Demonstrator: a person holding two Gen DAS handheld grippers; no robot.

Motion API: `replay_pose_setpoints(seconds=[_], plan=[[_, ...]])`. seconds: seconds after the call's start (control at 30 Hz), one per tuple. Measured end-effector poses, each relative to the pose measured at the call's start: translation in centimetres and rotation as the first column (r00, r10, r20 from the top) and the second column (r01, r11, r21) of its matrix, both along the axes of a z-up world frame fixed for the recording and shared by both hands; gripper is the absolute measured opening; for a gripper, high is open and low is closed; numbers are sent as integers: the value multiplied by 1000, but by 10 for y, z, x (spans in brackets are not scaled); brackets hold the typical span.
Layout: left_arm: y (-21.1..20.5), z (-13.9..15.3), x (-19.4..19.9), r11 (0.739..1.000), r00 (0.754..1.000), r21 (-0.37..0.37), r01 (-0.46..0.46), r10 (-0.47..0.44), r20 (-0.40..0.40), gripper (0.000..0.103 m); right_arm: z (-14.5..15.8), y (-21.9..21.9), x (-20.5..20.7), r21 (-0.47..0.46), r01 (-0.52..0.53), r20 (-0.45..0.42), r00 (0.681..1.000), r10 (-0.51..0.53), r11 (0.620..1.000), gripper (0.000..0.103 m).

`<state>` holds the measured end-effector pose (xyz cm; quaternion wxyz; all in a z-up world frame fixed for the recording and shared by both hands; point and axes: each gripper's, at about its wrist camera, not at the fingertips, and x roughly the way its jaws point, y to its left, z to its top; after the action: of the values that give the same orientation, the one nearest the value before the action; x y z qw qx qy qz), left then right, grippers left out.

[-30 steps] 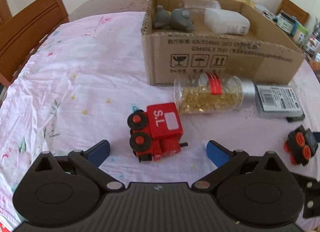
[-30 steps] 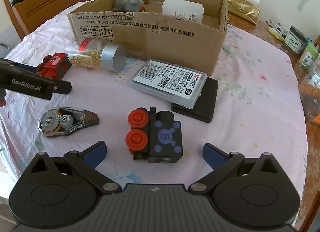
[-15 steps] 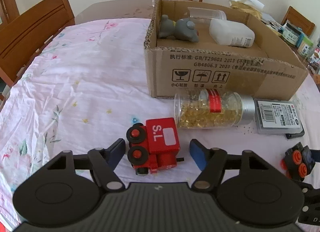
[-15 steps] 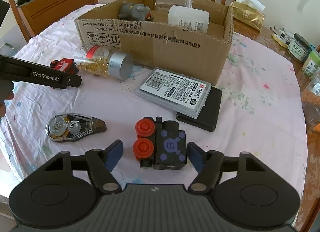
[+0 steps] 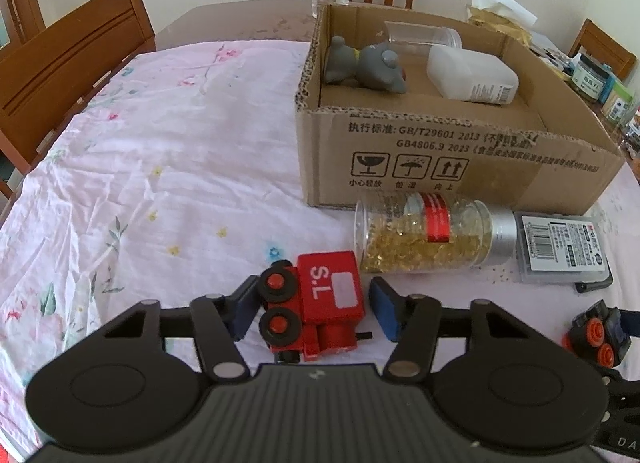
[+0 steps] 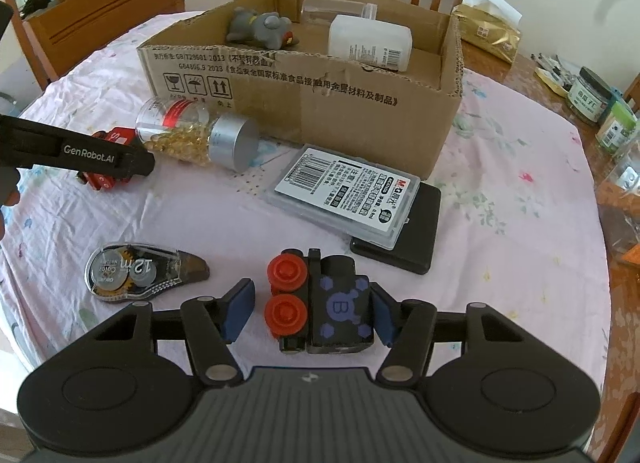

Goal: Organize rigid objects
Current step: 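Carry the black train into the box and open the right gripper while the left holds the red train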

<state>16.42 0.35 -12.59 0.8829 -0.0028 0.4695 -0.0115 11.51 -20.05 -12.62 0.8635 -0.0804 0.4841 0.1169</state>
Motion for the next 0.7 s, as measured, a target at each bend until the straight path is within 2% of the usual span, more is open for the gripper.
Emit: replay_pose_setpoints(seconds=[0.1,0.4,0.6,0.7], plan=[[3,1,1,1000,1000,-4,7,-7,-3,50,2,0,1,-4,6,-6,1000,-6,1000,55],[7,6,0,993,993,16,113,-113,-29,48,6,1,0,-18,-12,-30,999,11,1000,55],[12,19,-4,977,977,29,210,-209,-45,48,19,-2,1,-5,-48,-37,998,48,999,55],[13,28,-6,965,965,44,259,-257,-45,48,26,-2,2,-31,-72,-28,997,71,997,55]])
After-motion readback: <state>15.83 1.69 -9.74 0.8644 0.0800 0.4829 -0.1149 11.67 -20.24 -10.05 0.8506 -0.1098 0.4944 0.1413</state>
